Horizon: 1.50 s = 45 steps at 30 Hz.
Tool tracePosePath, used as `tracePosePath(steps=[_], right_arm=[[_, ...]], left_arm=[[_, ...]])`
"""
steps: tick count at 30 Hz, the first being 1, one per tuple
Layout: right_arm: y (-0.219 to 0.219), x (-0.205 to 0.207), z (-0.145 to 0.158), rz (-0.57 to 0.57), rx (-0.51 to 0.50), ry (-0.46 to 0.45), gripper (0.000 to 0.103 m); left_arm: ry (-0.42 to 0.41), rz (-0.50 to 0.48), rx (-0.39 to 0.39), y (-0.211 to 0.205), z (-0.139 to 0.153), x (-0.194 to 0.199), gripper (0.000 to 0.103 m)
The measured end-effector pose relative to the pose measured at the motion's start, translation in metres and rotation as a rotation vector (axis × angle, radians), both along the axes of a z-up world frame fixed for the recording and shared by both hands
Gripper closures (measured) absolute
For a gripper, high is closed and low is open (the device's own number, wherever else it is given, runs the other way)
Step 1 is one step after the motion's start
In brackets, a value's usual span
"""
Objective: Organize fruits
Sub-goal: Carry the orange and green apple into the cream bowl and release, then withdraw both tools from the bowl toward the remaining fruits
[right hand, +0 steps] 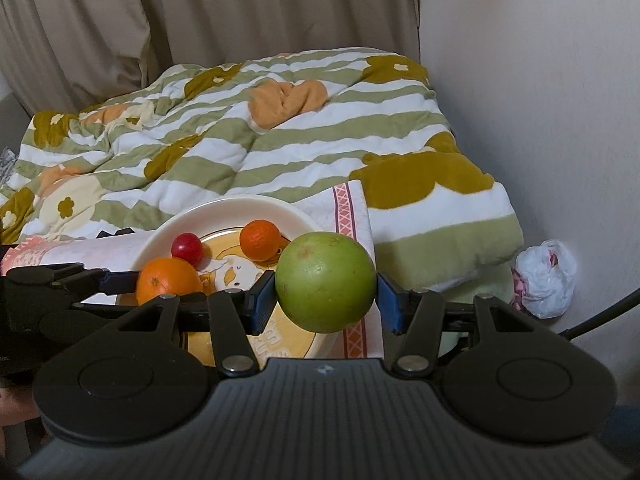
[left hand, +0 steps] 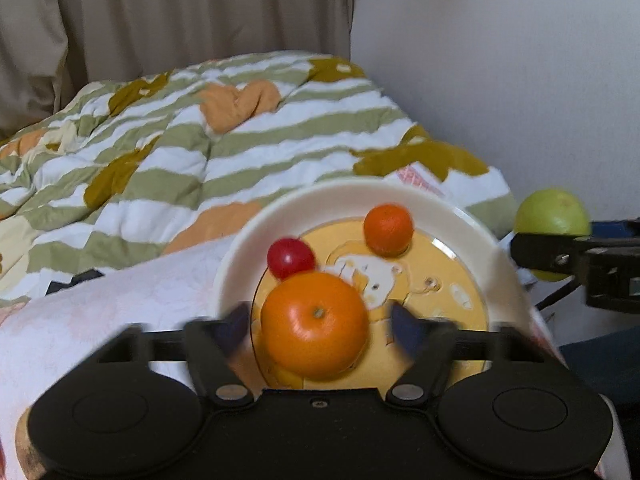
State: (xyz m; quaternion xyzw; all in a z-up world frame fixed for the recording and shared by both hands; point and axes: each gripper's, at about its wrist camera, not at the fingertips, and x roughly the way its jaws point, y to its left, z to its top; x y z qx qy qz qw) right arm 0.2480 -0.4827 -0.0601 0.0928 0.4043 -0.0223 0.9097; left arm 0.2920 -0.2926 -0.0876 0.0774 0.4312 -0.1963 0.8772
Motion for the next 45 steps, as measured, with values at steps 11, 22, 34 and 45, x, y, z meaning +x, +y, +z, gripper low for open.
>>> tracePosePath(steps=[11, 22, 34, 45], right_arm=[[0.011, 0.007, 0.004, 0.064, 0.016, -0.009, 0.034], [0.046, 0.031, -0.028, 0.215, -0.040, 0.004, 0.035], [0.051, 0.041, -0.049, 0.249, -0.025, 0.037, 0.033], [0.040, 0.012, -0.015, 0.202, -0.014, -0.068, 0.000]], left_arm=[[0.005, 0.037, -0.046, 0.027, 0.027, -0.023, 0.004], [0.001, 0.069, -0.047, 0.050, 0.030, -0.037, 0.003], [-0.009, 0.115, -0.037, 0.065, 0.027, -0.045, 0.004], [-0.037, 0.139, -0.052, 0.071, 0.040, -0.066, 0.004]])
